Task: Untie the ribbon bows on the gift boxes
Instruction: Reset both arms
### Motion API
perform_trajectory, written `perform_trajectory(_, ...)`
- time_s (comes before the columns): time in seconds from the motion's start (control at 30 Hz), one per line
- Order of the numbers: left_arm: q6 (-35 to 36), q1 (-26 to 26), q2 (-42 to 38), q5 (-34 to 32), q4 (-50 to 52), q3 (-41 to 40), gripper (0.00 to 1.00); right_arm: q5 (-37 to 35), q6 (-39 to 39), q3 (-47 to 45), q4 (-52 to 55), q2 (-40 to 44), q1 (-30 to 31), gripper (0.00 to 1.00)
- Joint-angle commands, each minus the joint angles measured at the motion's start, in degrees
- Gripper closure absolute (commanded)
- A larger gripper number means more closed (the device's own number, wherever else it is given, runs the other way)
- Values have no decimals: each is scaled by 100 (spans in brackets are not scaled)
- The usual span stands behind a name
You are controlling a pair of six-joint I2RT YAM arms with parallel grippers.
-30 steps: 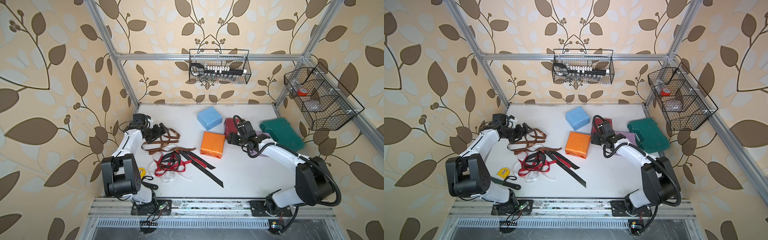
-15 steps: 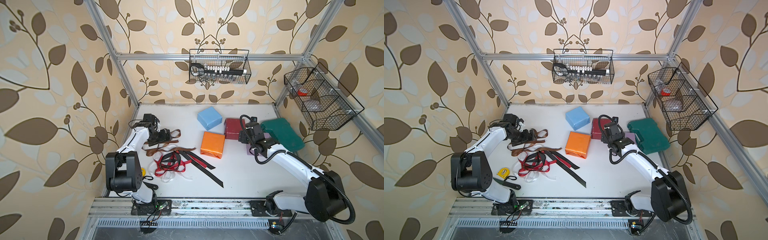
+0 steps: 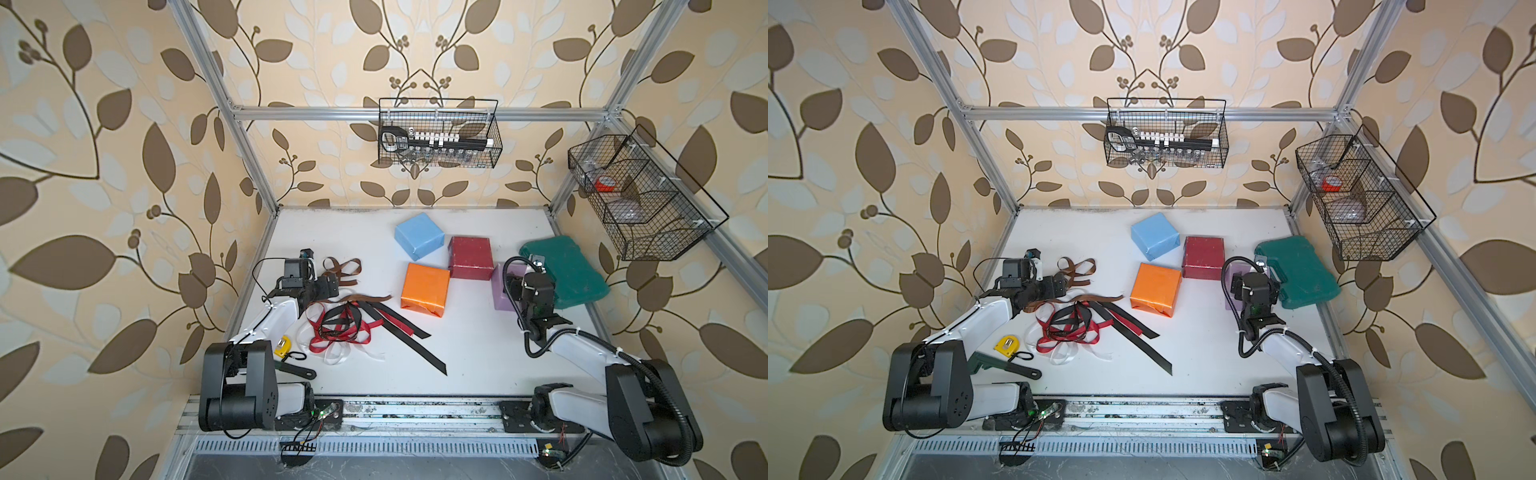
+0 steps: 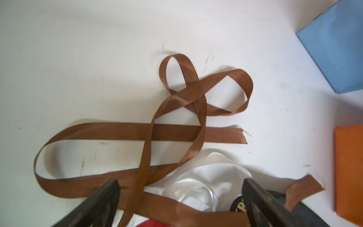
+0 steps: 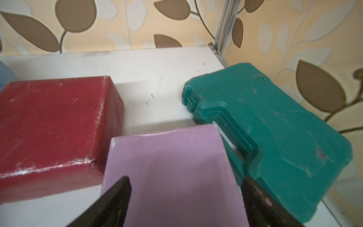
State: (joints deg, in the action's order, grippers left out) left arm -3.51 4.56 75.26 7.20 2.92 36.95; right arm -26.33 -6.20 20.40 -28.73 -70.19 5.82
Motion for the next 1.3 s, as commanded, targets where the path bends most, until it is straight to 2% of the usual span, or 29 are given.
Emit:
perform_trajectory(0.0,-69,-5,-198,-315,-1442,-390,1,307,218,-514,-1731,-22,-69,4)
perform_trajectory(0.03,-91,-27,-221,-411,-1713,-538,1,388,269,-619,-1988,-21,-82,1)
perform_trajectory(0.13,-259,-115,-249,-779,-2639,-998,1,627,62,-781,-2553,-159,-328,1)
perform_trajectory(0.27,-134,-301,-292,-1342,-3251,-1255,1,1070,-48,-853,-3045,-684,-571,1)
perform_trajectory(0.4,-82,-343,-327,-1300,-3405,-1381,1,1376,61,-752,-3450,-1399,-574,1)
perform_trajectory(0.43,-45,-342,-236,-1214,-3621,-1521,1,1422,124,-714,-3761,-1676,-574,1)
perform_trajectory(0.47,-63,-369,-29,-1206,-4023,-1719,1,1547,191,-616,-3580,-1710,-565,1)
perform_trajectory(0.5,79,-442,116,-1220,-4613,-1923,1,1614,168,-452,-2900,-1510,-565,1)
perform_trajectory(0.57,147,-568,240,-1357,-4909,-2045,1,1597,194,-582,-3463,-1665,-565,0)
perform_trajectory(0.63,95,-577,526,-1488,-5444,-2219,1,1526,147,-479,-3014,-1540,-552,1)
perform_trajectory(0.7,104,-581,1059,-1657,-6338,-2393,1,1510,173,-494,-3157,-1595,-539,1)
perform_trajectory(0.73,109,-582,1059,-1665,-6284,-2340,1,1508,162,-496,-3087,-1556,-536,1)
perform_trajectory(0.8,44,-585,779,-1562,-5240,-2068,1,1499,171,-494,-3116,-1576,-536,1)
perform_trajectory(0.87,130,-587,996,-1594,-5630,-2064,1,1501,171,-494,-3111,-1574,-534,0)
perform_trajectory(0.97,37,-592,895,-1671,-5057,-1857,1,1508,171,-489,-3101,-1576,-530,1)
perform_trajectory(1.27,52,-664,891,-1868,-5157,-1915,1,1512,164,-468,-3088,-1589,-534,0)
